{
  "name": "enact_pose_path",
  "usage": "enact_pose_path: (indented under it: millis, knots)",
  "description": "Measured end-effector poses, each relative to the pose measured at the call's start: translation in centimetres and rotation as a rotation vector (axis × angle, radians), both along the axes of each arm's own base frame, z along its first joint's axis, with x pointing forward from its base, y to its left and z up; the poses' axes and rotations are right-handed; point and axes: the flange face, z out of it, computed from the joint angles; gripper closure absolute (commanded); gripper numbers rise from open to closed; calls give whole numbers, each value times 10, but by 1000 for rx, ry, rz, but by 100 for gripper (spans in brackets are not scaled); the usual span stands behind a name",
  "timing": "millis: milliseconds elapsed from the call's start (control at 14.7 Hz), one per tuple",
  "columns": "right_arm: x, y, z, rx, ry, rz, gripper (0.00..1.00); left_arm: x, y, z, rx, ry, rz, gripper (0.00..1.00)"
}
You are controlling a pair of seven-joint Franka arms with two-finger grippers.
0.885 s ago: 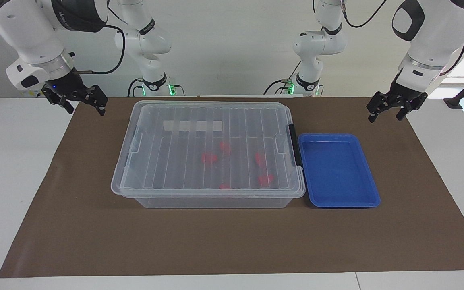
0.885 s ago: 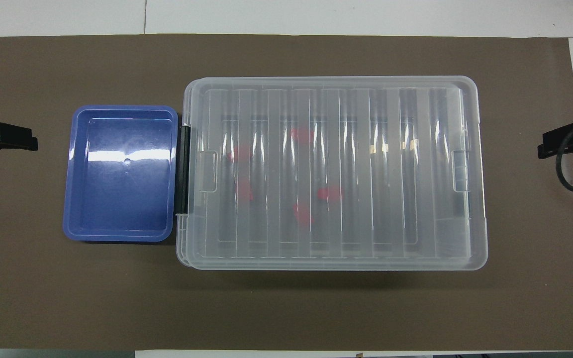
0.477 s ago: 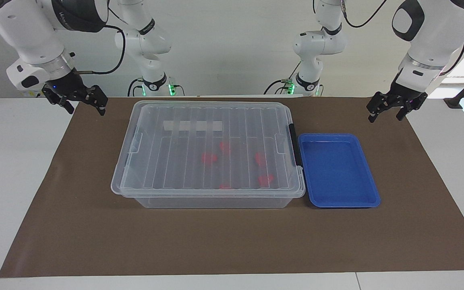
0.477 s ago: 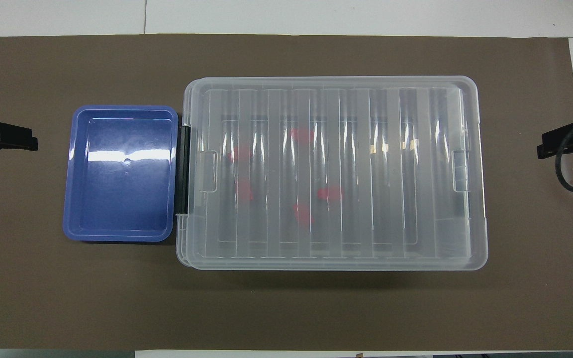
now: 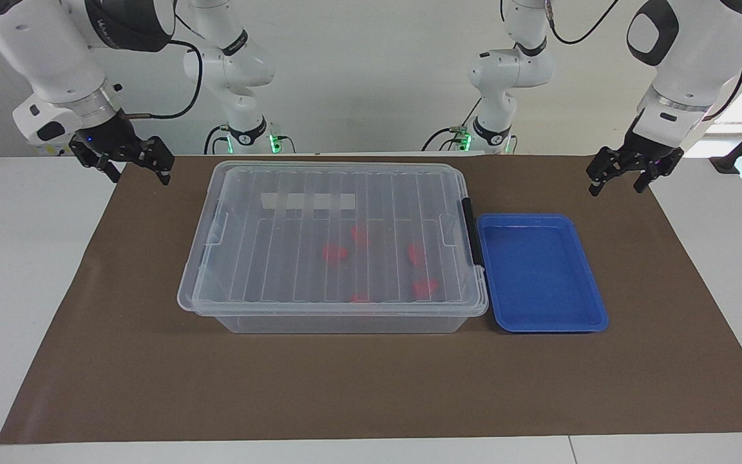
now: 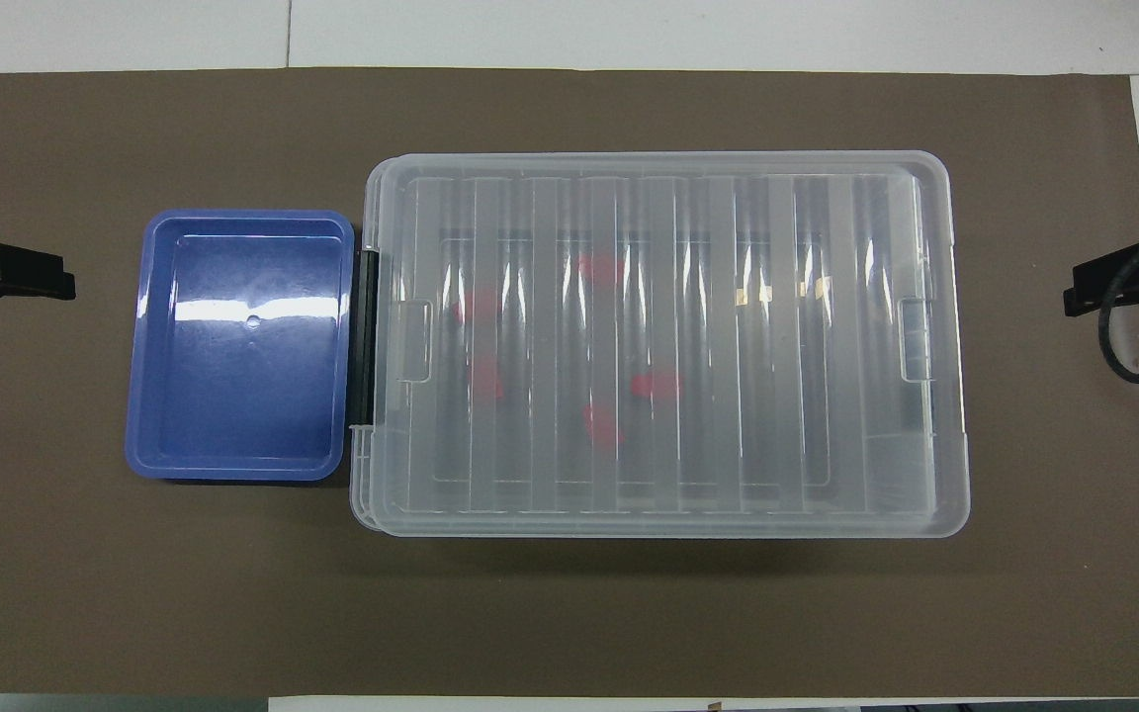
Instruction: Place red block in blue tray from box
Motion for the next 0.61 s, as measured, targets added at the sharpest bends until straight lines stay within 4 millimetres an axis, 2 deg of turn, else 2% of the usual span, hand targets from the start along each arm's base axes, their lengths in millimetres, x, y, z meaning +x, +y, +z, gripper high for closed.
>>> enact_pose_path:
  millis: [68,272,409,613]
  knots:
    - [0,4,0,1,-1,7,0,0,0,0,0,0,0,0]
    - [4,34,-6,-2,-8,-1,0,0,0,0,0,0,0,0]
    - [7,52,-22,-3,-8,-5,0,0,0,0,0,0,0,0]
    - [12,58,-60,-3,-4,-1,0,0,0,0,0,0,0,0]
